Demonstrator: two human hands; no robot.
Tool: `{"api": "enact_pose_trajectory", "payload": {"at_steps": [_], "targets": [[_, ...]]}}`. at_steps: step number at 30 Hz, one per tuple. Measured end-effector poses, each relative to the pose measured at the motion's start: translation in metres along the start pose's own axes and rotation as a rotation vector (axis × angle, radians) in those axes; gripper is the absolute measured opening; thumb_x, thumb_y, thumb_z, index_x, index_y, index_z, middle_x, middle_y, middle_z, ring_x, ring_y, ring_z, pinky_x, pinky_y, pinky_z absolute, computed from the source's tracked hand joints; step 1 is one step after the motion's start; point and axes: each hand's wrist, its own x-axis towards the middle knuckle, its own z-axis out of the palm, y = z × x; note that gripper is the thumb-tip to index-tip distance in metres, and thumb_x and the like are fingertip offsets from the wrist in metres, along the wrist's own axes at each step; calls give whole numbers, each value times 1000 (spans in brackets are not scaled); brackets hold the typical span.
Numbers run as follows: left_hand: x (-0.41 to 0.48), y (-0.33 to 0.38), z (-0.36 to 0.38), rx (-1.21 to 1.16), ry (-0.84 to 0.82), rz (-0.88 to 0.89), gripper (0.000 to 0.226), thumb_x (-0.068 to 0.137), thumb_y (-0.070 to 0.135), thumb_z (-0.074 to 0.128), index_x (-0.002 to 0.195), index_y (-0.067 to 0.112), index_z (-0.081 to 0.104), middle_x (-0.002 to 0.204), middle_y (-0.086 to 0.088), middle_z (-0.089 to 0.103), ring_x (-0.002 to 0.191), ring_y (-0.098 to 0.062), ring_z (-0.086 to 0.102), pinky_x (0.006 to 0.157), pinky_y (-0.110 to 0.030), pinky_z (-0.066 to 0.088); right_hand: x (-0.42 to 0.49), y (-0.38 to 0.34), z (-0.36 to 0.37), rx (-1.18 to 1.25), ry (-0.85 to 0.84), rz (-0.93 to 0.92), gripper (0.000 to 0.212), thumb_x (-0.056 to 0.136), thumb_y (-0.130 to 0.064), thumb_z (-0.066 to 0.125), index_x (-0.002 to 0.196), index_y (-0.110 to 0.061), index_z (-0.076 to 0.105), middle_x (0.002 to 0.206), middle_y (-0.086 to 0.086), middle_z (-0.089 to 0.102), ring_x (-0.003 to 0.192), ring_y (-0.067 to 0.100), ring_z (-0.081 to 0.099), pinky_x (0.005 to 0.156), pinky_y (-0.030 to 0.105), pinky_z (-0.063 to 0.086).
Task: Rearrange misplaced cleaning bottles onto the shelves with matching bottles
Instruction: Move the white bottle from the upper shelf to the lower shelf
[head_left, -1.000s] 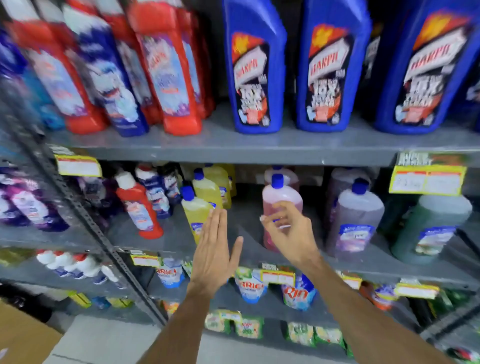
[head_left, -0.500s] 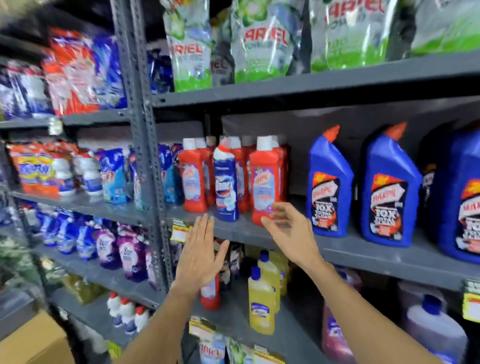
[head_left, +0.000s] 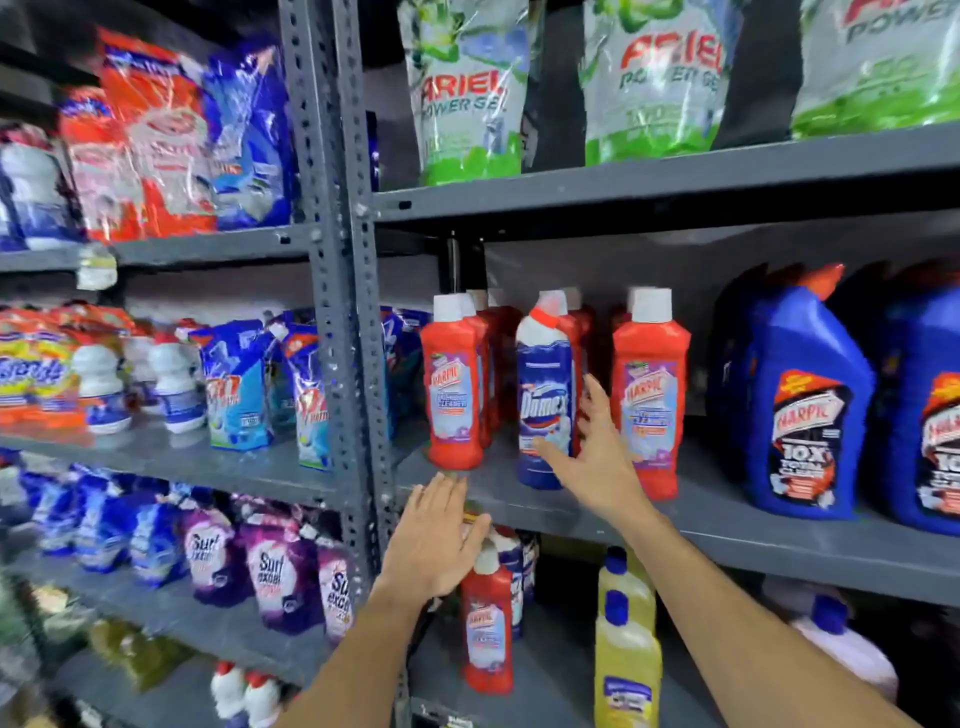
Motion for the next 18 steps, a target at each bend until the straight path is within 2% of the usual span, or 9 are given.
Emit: {"api": "enact_pose_trajectory", "payload": {"at_steps": [2,4,6,11,15,18], "targets": [[0,-5,5,-27,55,33,83,90,62,8,151,8,28,158,-9,30,148,-23,19,121,-36,1,8,-3,12,-40,57,-3,93,83,-18,81,152,-39,21,139,-13,50,127,7,54,88,6,46],[3,-9,9,-43,76,54,80,91,60,8,149,9,31,155,-8,34,146,-23,22,121,-36,0,17,-3,21,-83,106,11,97,81,-19,83,155,-25,21,144,-4,51,128,13,54,95,16,47],[6,-12,12,-54,88,59,76,94,58,11,148,10,33,154,-7,36,145,-22,23,122,-37,1,23,-1,27,-118,135,34,102,78,-19,85,156,-22,19,144,2,53,127,19,56,96,26,46],[10,-15,17,-94,117,56,63,98,52,24,146,13,35,152,-4,39,143,-20,27,122,-38,8,32,7,35,-178,168,137,96,76,-13,86,152,-16,28,138,9,59,114,18,59,91,29,46],[10,-15,18,-115,142,41,64,96,52,22,144,13,38,149,-4,42,140,-20,30,121,-39,11,34,14,34,-229,195,185,84,74,-18,88,142,-14,40,132,8,64,117,24,64,98,41,53],[10,-14,20,-115,165,40,62,97,51,24,143,12,40,147,-4,44,140,-20,32,121,-40,13,33,16,35,-240,213,181,82,73,-21,89,140,-14,41,132,7,64,117,25,64,99,43,54]]}}
